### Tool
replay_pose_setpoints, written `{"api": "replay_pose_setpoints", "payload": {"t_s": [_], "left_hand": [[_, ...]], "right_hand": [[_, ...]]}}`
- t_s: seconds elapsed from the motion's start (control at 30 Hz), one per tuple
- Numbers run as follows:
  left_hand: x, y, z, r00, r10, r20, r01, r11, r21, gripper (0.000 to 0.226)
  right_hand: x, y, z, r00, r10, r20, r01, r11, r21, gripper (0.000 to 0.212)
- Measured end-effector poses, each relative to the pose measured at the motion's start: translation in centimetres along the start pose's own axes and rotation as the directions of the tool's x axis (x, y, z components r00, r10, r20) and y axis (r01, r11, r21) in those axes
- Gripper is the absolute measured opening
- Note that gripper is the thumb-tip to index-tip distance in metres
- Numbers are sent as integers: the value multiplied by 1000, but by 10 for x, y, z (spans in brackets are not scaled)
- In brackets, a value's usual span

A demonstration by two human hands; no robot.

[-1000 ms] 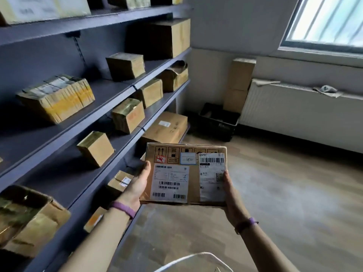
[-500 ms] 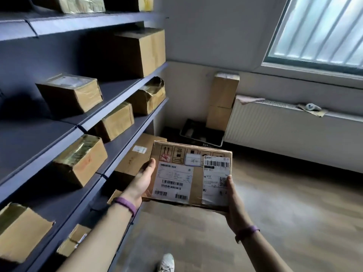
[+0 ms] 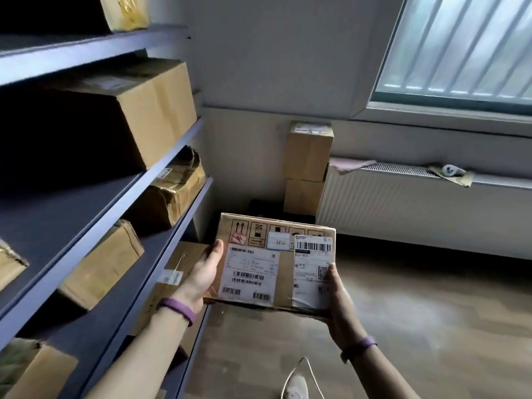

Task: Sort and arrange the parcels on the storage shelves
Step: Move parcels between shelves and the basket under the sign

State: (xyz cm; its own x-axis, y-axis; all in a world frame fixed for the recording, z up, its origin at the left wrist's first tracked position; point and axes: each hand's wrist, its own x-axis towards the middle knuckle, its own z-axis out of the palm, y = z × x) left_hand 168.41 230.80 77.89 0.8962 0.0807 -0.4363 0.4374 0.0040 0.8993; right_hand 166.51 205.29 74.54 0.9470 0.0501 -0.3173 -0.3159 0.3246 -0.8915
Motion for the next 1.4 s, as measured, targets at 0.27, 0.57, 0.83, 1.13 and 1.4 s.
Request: {"api": "replay_pose_setpoints", "payload": {"t_s": [0.27,0.57,0.83,1.13,1.4], "left_hand": [[176,54,37,994,-37,-100,35,999,-23,64],[347,129,76,992,-93,-84,87,994,-73,57],[494,159,102,987,-157,-22,154,983,-96,46],[677,152,124,956,-283,84,286,958,-31,44],[796,73,158,895,-438,83,440,898,-11,46]], "right_hand": [[191,-46,-15,999,39,-9,-39,999,19,45],[374,-110,-30,995,98,-21,-98,995,16,44],[505,-130,-40,967,182,-181,-186,983,-5,40],[650,-109,-61,894,279,-350,-268,960,81,36],[758,-32,-117,823,371,-430,-387,921,54,37]]}}
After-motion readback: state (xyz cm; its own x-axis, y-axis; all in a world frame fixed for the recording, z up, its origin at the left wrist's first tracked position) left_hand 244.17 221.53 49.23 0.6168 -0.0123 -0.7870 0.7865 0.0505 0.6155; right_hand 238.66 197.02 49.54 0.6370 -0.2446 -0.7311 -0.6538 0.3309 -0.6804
